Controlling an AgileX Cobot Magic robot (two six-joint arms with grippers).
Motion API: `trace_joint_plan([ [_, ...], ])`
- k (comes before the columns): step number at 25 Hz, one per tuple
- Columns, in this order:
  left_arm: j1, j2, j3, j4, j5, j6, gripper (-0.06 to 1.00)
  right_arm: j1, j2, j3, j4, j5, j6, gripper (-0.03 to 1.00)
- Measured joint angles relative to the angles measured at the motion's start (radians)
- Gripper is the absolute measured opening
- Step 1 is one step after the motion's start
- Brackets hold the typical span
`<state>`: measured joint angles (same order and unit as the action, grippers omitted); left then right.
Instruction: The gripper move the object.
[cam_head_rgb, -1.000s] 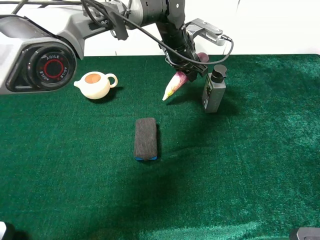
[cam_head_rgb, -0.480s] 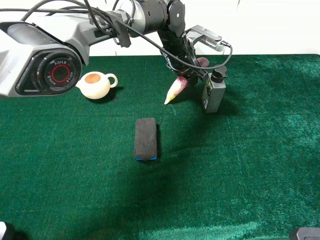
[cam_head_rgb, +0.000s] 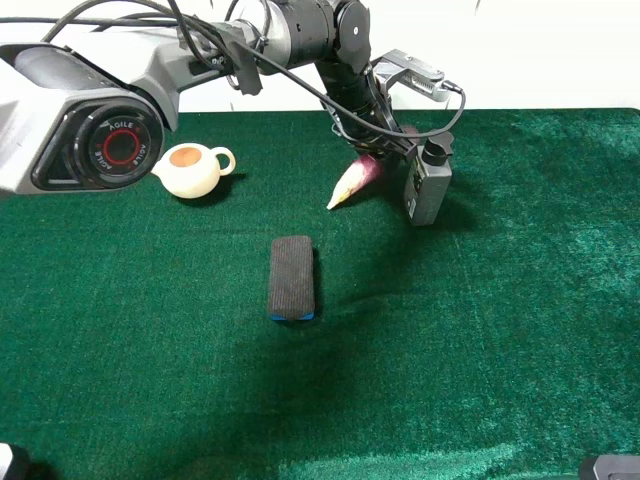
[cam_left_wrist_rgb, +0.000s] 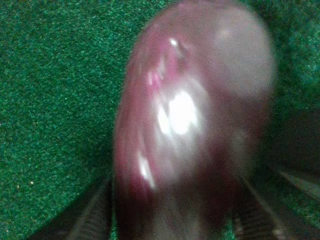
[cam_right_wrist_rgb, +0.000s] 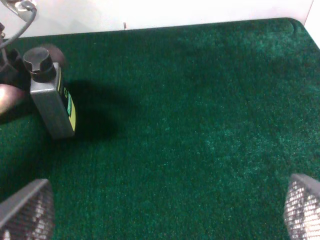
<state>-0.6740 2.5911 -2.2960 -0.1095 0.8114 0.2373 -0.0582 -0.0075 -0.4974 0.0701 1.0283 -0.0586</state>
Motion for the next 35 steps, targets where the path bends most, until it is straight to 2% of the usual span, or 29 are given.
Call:
trace_joint_plan([
  [5, 0.0, 0.0, 0.0, 0.0, -0.001, 0.0, 0.85, 0.0, 0.0, 0.0, 0.0, 0.0, 0.0, 0.69],
  [8, 0.0, 0.0, 0.0, 0.0, -0.003, 0.0, 0.9, 0.0, 0.0, 0.0, 0.0, 0.0, 0.0, 0.69],
  [19, 0.0, -0.004, 0.0, -0.001, 0.011, -0.004, 0.92, 0.0, 0.0, 0.0, 0.0, 0.0, 0.0, 0.69],
  [27, 0.006, -0.088, 0.0, 0.016, 0.124, -0.032, 0.92, 0.0, 0.0, 0.0, 0.0, 0.0, 0.0, 0.69],
  [35, 0.035, -0.207, 0.0, 0.053, 0.304, -0.079, 0.92, 0.0, 0.0, 0.0, 0.0, 0.0, 0.0, 0.69],
])
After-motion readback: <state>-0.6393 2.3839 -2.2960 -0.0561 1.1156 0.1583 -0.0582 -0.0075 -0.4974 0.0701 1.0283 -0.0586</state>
